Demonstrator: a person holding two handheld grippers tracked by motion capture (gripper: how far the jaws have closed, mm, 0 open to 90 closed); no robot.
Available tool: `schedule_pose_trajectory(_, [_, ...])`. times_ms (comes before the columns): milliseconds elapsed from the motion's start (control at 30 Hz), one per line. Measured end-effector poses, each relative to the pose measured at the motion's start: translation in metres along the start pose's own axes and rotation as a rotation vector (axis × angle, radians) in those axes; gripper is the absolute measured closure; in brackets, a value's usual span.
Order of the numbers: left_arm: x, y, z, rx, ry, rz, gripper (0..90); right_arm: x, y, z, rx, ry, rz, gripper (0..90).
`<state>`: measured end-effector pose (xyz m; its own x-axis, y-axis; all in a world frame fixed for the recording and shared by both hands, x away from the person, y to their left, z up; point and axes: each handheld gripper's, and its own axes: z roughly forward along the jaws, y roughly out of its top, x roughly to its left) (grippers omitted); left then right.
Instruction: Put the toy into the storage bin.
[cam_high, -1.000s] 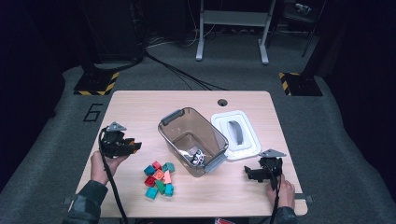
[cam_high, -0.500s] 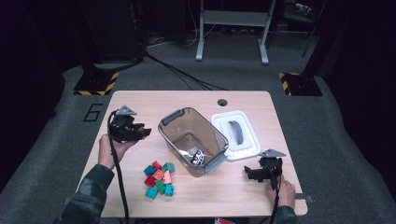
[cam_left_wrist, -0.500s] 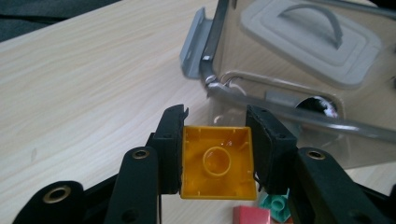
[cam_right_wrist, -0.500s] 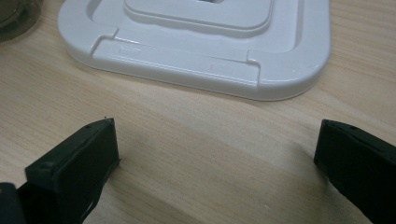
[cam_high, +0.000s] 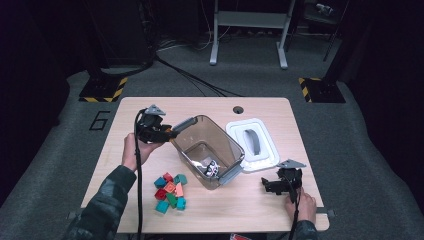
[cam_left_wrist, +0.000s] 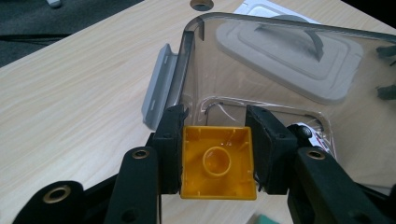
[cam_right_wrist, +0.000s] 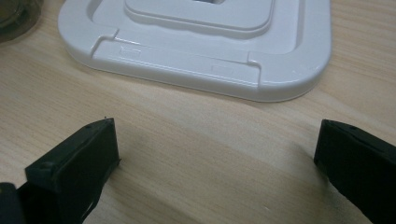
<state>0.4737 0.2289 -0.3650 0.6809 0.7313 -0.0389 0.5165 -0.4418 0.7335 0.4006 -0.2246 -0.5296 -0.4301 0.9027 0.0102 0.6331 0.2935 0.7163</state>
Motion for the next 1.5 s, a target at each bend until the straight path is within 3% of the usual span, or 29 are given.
schedule_pose_trajectory(267, [-0.01, 0.009, 0.024, 0.01, -0.023, 0.029, 58.9, 0.0, 0.0, 0.0, 0.0, 0.0, -0.001, 0.0])
schedule_pose_trajectory(433, [-0.018, 0.005, 0.037, 0.04, -0.028, 0.056, 58.9, 0.0, 0.0, 0.0, 0.0, 0.0, -0.001, 0.0])
schedule_pose_trajectory(567, [-0.02, 0.001, 0.04, 0.06, -0.028, 0.072, 58.8, 0.0, 0.0, 0.0, 0.0, 0.0, -0.001, 0.0])
schedule_pose_trajectory(800, [-0.02, -0.001, 0.04, 0.073, -0.04, 0.065, 58.2, 0.0, 0.0, 0.0, 0.0, 0.0, -0.001, 0.0])
schedule_pose_trajectory(867, [-0.02, -0.001, 0.04, 0.075, -0.036, 0.064, 53.8, 0.0, 0.0, 0.0, 0.0, 0.0, -0.001, 0.0])
schedule_pose_trajectory(967, [-0.021, -0.001, 0.037, 0.07, -0.034, 0.064, 41.9, 0.0, 0.0, 0.0, 0.0, 0.0, -0.001, 0.0])
schedule_pose_trajectory(1167, [-0.025, -0.005, 0.014, 0.001, -0.011, 0.063, 25.6, 0.0, 0.0, 0.0, 0.0, 0.0, -0.001, 0.0])
schedule_pose_trajectory(1400, [-0.025, -0.024, -0.016, -0.046, 0.03, 0.049, 17.6, 0.0, 0.0, 0.0, 0.0, 0.001, -0.001, 0.0])
schedule_pose_trajectory(1500, [-0.023, -0.037, -0.022, -0.021, 0.05, 0.061, 16.3, 0.0, 0.0, 0.0, -0.001, 0.0, -0.006, 0.0])
